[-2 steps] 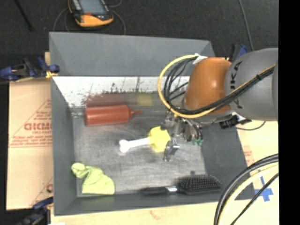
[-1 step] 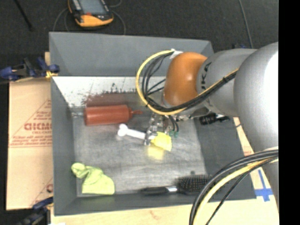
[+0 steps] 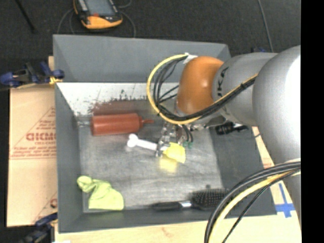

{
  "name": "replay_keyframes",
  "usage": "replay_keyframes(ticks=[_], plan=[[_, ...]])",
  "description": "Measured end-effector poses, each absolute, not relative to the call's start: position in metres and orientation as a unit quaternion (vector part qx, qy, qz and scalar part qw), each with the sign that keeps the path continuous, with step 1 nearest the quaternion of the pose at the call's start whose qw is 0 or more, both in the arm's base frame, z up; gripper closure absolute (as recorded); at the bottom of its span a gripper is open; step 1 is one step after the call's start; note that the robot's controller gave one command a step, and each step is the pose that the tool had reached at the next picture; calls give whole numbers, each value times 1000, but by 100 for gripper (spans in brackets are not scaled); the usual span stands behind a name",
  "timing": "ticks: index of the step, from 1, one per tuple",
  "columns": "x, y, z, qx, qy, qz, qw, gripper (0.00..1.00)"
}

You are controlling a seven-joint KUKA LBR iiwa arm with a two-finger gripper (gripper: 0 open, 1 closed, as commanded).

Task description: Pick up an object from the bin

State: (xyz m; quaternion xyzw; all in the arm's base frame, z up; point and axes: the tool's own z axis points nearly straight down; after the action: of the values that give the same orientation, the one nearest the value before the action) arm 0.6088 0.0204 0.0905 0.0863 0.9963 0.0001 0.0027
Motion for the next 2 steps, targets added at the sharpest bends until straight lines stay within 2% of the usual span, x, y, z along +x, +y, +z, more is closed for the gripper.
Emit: replay_keyframes(ticks=[1,2], plan=[[607,19,129,101,995,0,-3,100],[573,29,122,198,980,2,8,100]])
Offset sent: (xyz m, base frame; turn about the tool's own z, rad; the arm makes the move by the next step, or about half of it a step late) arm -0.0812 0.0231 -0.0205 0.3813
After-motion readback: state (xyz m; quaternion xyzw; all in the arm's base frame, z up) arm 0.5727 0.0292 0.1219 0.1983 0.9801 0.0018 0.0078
